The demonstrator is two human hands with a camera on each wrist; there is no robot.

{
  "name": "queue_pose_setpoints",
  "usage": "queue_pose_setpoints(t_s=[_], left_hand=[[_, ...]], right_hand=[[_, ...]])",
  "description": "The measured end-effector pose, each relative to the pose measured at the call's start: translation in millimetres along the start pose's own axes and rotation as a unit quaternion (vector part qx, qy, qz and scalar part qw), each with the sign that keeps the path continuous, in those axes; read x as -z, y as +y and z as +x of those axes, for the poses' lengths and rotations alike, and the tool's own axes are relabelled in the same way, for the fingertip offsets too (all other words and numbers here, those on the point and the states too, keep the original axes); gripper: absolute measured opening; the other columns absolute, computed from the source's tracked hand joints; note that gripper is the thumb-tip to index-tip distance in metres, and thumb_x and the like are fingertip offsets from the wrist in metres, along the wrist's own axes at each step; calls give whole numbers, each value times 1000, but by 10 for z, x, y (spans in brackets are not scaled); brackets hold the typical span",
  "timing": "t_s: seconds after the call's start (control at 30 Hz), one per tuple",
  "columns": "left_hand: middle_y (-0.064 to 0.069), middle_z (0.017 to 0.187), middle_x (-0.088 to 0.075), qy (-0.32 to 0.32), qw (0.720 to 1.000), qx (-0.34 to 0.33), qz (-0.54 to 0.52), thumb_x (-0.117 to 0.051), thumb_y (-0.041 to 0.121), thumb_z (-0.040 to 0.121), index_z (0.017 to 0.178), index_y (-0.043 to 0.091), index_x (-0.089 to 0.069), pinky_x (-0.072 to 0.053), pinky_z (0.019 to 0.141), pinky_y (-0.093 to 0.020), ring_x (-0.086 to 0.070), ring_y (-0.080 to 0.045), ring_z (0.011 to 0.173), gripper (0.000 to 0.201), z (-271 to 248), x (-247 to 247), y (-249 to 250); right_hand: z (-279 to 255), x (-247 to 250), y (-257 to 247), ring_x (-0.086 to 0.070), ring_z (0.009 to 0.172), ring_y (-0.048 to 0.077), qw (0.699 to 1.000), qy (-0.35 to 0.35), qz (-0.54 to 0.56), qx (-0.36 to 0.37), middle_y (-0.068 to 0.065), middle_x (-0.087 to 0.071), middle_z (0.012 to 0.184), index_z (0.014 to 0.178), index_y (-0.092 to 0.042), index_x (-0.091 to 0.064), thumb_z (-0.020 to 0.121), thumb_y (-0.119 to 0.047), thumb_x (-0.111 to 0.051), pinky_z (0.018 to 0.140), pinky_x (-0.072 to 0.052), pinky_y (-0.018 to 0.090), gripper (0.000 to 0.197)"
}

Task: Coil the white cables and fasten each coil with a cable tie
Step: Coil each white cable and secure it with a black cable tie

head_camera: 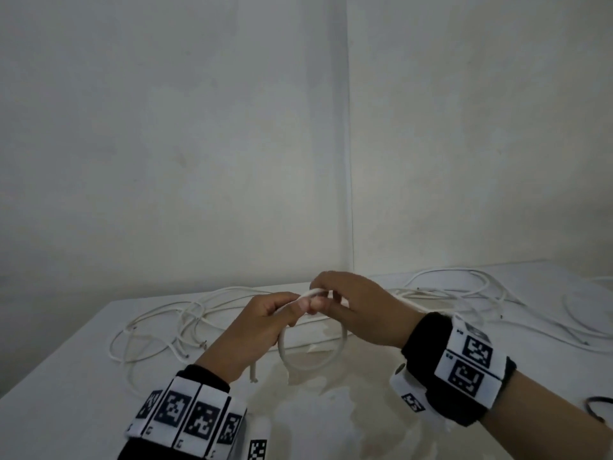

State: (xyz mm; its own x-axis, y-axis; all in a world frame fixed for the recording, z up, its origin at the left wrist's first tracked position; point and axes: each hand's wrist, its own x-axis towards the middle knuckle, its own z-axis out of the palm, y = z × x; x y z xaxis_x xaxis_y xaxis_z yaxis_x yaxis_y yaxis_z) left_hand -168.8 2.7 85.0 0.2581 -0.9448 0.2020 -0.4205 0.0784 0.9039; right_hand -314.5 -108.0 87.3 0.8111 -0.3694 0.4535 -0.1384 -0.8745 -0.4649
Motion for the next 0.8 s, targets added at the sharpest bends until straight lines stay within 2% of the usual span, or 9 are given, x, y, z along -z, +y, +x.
queue_pose_setpoints(t_s=[0.1, 0.2, 0.27, 0.4, 0.47, 0.57, 0.67, 0.73, 0.8], left_hand=[[16, 49, -43, 5, 1000, 21, -15, -50, 30, 91, 78, 26, -71, -30, 49, -12, -33, -2, 45, 25, -30, -26, 21], [15, 52, -44, -8, 999, 29, -24, -48, 30, 93, 79, 26, -71, -27, 49, -15, -30, -5, 48, 27, -57, -37, 35], [15, 53, -45, 2, 999, 27, -16, -49, 33, 91, 77, 26, -71, -29, 52, -17, -32, -5, 49, 27, -62, -41, 35], [16, 50, -46, 56, 998, 15, -20, -55, 34, 87, 72, 23, -71, -31, 55, -18, -36, 0, 45, 25, -29, -67, 19], [15, 48, -48, 69, 997, 7, -17, -56, 33, 86, 72, 22, -71, -31, 50, -13, -36, 0, 41, 24, -9, -79, 19], [17, 47, -54, 89, 996, -16, -3, -61, 27, 85, 68, 25, -70, -33, 47, -8, -44, 3, 42, 20, 17, -80, 26], [20, 51, -61, 106, 993, -43, 22, -64, 24, 83, 64, 30, -69, -36, 54, -4, -53, 7, 53, 21, 21, -99, 23], [24, 53, -60, 109, 993, -37, 28, -61, 25, 86, 69, 28, -70, -37, 55, -5, -53, 8, 54, 20, 12, -99, 16], [21, 56, -59, 109, 994, -11, 15, -57, 26, 89, 76, 24, -71, -35, 51, -8, -48, 4, 47, 20, 0, -52, -7]], right_hand=[[17, -25, 26, -46, 58, -1, 999, 13, 32, -26, -16, -53, 59, 77, -24, -58, 94, -37, -48, 56, -31, 17, 23], [16, -16, 71, -51, 62, 0, 996, 3, 80, -49, -18, -58, 58, 67, -36, -54, 93, -29, -52, 67, -44, 30, 27], [7, -20, 60, -57, 67, 6, 991, -7, 127, -53, -11, -63, 62, 70, -35, -57, 93, -24, -52, 73, -47, 36, 26], [-13, -5, 30, -63, 74, 11, 966, -3, 241, -88, -2, -67, 69, 77, -17, -58, 94, -16, -51, 78, -45, 25, 18], [-15, -13, 21, -58, 75, 16, 957, 2, 267, -108, -3, -66, 66, 80, -14, -60, 94, -17, -50, 78, -42, 26, 17], [-9, -4, 10, -48, 69, 16, 966, 3, 234, -105, -6, -62, 62, 80, -14, -65, 95, -22, -49, 69, -38, 23, 23], [2, 18, -4, -41, 51, 2, 975, 7, 195, -102, -4, -63, 64, 75, -13, -66, 94, -19, -50, 55, -34, 11, 26], [8, 21, -17, -39, 45, 1, 978, 13, 183, -100, -8, -64, 61, 72, -12, -66, 94, -16, -51, 51, -32, 9, 27], [2, 34, -20, -37, 40, 2, 977, 25, 186, -105, -14, -60, 50, 68, -13, -64, 94, -13, -51, 47, -29, 8, 29]])
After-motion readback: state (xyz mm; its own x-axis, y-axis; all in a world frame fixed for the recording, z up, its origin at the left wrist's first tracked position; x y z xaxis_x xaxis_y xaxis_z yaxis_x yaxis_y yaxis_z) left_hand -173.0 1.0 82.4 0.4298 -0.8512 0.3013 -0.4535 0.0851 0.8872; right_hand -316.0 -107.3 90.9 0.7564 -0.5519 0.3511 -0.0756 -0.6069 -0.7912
